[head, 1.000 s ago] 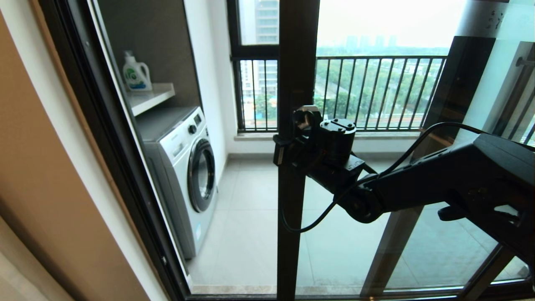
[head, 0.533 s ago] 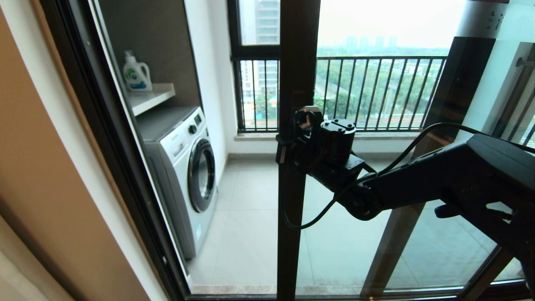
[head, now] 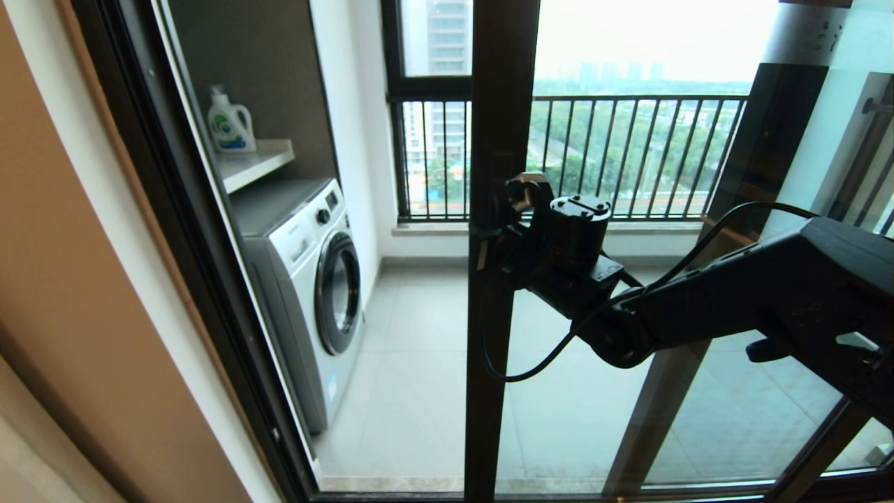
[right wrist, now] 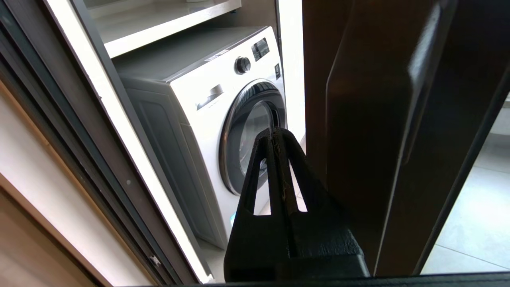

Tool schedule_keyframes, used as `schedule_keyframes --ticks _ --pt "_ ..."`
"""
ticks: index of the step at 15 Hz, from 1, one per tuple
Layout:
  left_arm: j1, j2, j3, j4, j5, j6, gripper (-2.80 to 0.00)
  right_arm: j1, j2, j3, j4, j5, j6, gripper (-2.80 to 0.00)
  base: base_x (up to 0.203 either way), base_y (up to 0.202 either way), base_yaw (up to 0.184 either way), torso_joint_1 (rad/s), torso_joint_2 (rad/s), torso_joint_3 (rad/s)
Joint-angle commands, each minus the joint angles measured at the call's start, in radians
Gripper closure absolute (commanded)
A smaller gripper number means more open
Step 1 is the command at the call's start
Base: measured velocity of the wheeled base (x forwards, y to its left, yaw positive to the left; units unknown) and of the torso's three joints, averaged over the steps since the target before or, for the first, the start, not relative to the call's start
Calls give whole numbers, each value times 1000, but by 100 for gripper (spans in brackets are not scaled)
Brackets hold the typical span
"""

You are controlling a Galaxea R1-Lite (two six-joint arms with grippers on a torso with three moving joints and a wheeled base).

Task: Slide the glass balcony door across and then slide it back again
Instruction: Open the slid door

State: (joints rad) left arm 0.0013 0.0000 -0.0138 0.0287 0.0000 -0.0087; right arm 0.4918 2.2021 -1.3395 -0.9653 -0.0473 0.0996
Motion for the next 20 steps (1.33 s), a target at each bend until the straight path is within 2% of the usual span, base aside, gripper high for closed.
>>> schedule_keyframes --ticks 1,11,14,20 --pt "0 2 0 0 0 0 0 -13 -30 24 -6 -4 0 0 0 0 0 0 0 0" --pt "0 2 0 0 0 0 0 -85 -66 120 -78 8 -1 0 0 0 0 0 0 0" --pt "0 2 0 0 0 0 0 -117 -99 154 -84 37 -1 0 0 0 0 0 0 0" --pt "0 2 0 0 0 0 0 -177 -168 293 -150 79 -1 0 0 0 0 0 0 0"
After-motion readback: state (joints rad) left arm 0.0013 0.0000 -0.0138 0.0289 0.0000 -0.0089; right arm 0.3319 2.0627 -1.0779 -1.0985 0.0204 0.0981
